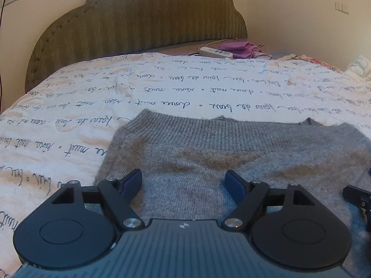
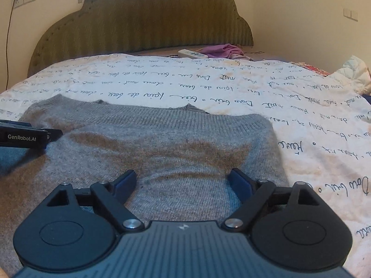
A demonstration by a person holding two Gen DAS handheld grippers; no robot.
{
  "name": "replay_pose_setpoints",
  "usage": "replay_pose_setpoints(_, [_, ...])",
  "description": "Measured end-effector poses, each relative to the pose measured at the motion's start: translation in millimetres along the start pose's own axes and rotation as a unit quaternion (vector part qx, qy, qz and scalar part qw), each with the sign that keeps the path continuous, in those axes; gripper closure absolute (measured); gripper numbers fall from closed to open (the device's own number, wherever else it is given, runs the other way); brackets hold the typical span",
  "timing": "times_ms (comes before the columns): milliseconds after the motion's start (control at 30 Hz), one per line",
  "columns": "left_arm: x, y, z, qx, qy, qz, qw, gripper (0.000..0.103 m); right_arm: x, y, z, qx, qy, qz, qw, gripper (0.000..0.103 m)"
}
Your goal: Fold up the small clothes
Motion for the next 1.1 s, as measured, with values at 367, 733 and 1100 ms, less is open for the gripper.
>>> replay_pose_setpoints(367, [-43,-51,-24,-0.072,0.039,0.003,0.9966,0.025,-45,-40,-13,0.015,-0.023,0.013,1.0,0.011])
replay_pose_setpoints(733, [-53,-106,-15,-0.062,0.086,-0.036,0.9937,0.037,-38,-92,-23,0.047,-0.008,-0.007,0.999,0.007])
replay_pose_setpoints(1100, [-76,-105,15,-0.124,0.028,0.053,0.9905,0.044,-51,-85,-30,0.083,-0.005,0.097,0.992,0.006])
Point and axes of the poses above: each gripper's, at about its wrist camera, not at the fingertips, and y roughly the way its jaws point, z to its left, x to its top, the point moved 1 cm from there along y, roughly the way its jaws point, and after that the axes turned 10 degrees about y, right-handed, at the moved point
